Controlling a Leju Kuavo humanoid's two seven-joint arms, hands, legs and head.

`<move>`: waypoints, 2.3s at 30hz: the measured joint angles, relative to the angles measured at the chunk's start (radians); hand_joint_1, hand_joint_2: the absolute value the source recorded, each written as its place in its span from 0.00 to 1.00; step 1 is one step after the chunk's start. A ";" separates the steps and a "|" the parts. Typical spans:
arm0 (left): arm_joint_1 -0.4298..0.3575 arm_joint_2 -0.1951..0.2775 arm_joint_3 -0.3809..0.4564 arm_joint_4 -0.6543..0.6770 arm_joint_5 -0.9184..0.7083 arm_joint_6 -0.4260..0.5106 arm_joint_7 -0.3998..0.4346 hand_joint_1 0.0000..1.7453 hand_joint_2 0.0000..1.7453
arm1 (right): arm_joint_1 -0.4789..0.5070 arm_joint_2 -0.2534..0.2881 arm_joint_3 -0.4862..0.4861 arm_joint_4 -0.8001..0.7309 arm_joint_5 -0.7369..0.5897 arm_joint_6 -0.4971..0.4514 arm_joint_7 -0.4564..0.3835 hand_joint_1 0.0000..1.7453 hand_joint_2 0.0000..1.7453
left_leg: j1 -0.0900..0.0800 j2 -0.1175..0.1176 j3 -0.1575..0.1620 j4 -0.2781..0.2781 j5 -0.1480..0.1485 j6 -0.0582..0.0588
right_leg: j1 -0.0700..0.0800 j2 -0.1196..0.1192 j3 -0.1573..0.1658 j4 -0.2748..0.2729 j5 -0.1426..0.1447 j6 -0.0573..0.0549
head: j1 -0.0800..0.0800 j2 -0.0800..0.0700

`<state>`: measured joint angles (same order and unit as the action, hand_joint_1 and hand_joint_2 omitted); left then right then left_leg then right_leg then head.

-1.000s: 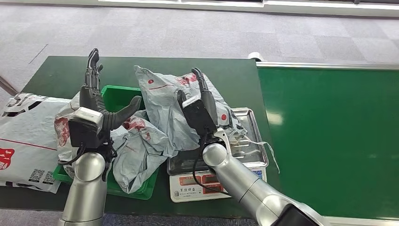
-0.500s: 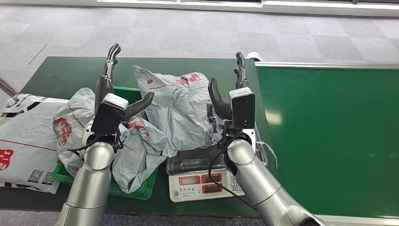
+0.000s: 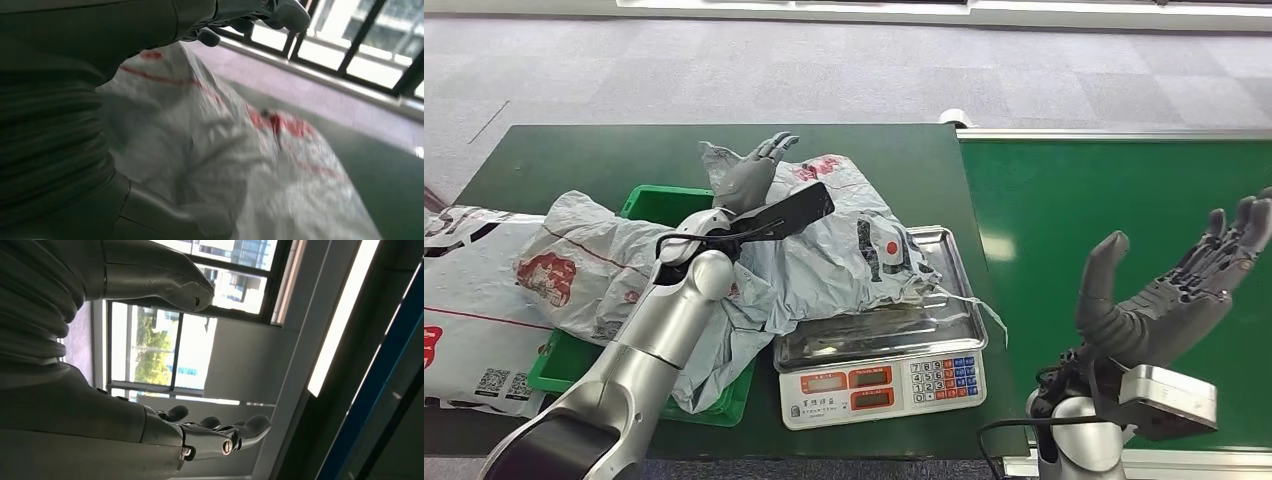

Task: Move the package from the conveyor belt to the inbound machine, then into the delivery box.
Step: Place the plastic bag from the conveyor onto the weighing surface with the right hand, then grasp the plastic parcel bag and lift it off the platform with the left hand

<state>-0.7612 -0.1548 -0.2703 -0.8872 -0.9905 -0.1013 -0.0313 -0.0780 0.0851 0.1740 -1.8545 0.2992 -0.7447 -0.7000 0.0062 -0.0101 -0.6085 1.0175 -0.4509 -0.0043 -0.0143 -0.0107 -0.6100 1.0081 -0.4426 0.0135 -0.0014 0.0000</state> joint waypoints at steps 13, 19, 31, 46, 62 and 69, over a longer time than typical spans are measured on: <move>-0.101 -0.148 -0.155 0.453 -0.058 -0.214 0.008 1.00 1.00 | 0.077 0.005 -0.054 -0.050 0.024 -0.030 0.000 0.00 1.00 | -0.001 0.003 0.007 -0.001 -0.001 0.002 | -0.001 0.003 0.007 0.000 0.000 0.001 | 0.000 0.000; -0.122 -0.156 -0.166 0.500 -0.041 -0.239 0.001 1.00 1.00 | 0.093 0.006 -0.065 -0.055 0.027 -0.030 0.000 0.00 1.00 | -0.001 0.003 0.010 -0.001 -0.002 0.003 | -0.001 0.003 0.011 0.000 -0.001 0.002 | 0.000 0.000; -0.130 -0.158 -0.155 0.515 0.098 -0.166 -0.092 1.00 1.00 | 0.125 0.006 -0.088 -0.071 0.030 -0.030 0.000 0.00 1.00 | -0.001 0.003 0.012 -0.001 -0.002 0.003 | -0.001 0.003 0.012 0.000 -0.001 0.002 | 0.000 0.000; -0.038 -0.135 -0.039 0.233 0.309 -0.021 -0.202 1.00 1.00 | 0.187 0.006 -0.120 -0.100 0.027 -0.030 0.000 0.00 1.00 | -0.001 0.003 0.007 -0.001 -0.002 0.003 | -0.001 0.004 0.008 0.000 -0.001 0.002 | 0.000 0.000; 0.211 -0.006 0.052 -0.368 0.565 0.331 -0.250 1.00 1.00 | 0.255 0.007 -0.153 -0.115 0.030 -0.030 0.000 0.00 1.00 | -0.001 0.006 0.008 -0.004 -0.003 0.000 | 0.000 0.008 0.006 0.000 -0.003 0.000 | 0.000 0.000; 0.416 0.060 0.168 -0.706 0.591 0.447 -0.306 1.00 1.00 | 0.299 0.029 -0.177 -0.141 0.044 -0.030 0.000 0.00 1.00 | 0.000 0.005 0.008 -0.004 -0.005 -0.001 | 0.000 0.007 0.006 0.000 -0.007 0.000 | 0.000 0.000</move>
<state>-0.3450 -0.0948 -0.1020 -1.5932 -0.3997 0.3459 -0.3376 0.2206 0.1143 -0.0028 -1.9954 0.3433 -0.7752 -0.7000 0.0059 -0.0051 -0.6008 1.0132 -0.4556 -0.0049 -0.0147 -0.0041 -0.6039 1.0085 -0.4494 0.0131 -0.0012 0.0000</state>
